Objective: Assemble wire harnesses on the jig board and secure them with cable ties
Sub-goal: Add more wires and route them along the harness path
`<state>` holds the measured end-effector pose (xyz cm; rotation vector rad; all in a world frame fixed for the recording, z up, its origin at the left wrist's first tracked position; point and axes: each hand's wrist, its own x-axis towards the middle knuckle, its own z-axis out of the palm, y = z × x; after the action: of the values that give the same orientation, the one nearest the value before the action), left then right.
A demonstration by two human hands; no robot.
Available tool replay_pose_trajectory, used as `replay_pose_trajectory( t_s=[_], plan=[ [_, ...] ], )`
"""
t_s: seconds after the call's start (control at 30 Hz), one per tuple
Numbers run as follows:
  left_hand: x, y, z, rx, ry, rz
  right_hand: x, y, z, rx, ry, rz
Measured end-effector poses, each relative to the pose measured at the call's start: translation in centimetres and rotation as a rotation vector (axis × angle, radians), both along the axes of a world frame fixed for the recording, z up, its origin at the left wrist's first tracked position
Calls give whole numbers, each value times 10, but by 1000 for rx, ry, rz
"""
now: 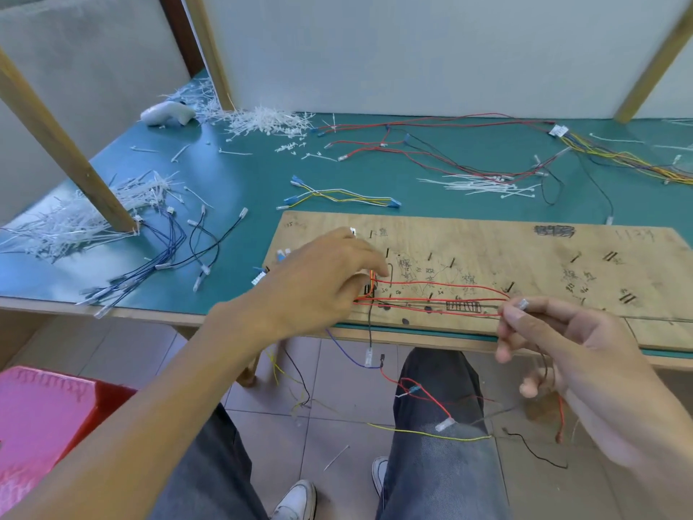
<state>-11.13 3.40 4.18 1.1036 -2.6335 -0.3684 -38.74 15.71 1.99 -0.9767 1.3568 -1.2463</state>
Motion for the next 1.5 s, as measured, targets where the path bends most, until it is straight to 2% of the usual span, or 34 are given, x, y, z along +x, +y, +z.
replay_pose_trajectory(
  t_s=[0.1,0.43,0.53,0.7,0.93,1.13,1.37,1.5],
  plan=[
    [6,-5,-5,41,-3,4,-2,1,-3,6,12,-2],
    [13,6,-21,9,-40,-12,-9,-6,-13,-8,35,-58],
    [14,14,-26,-33,-43,21,-11,-3,-20,21,103,-121],
    [12,36,-34,-239,-136,33,-8,0,-28,-31,169,-189],
    [7,48,-36,-322,-295,84,-10,-9,-28,-38,183,-245],
    [7,56,-36,-264,-320,113,-11,-17,-27,-12,337,-267],
    [4,57,-35,-177,-342,188,-10,-20,-19,-61,823,-231],
    [0,63,-40,-142,-356,237,-10,-29,-15,-117,918,-222]
  ],
)
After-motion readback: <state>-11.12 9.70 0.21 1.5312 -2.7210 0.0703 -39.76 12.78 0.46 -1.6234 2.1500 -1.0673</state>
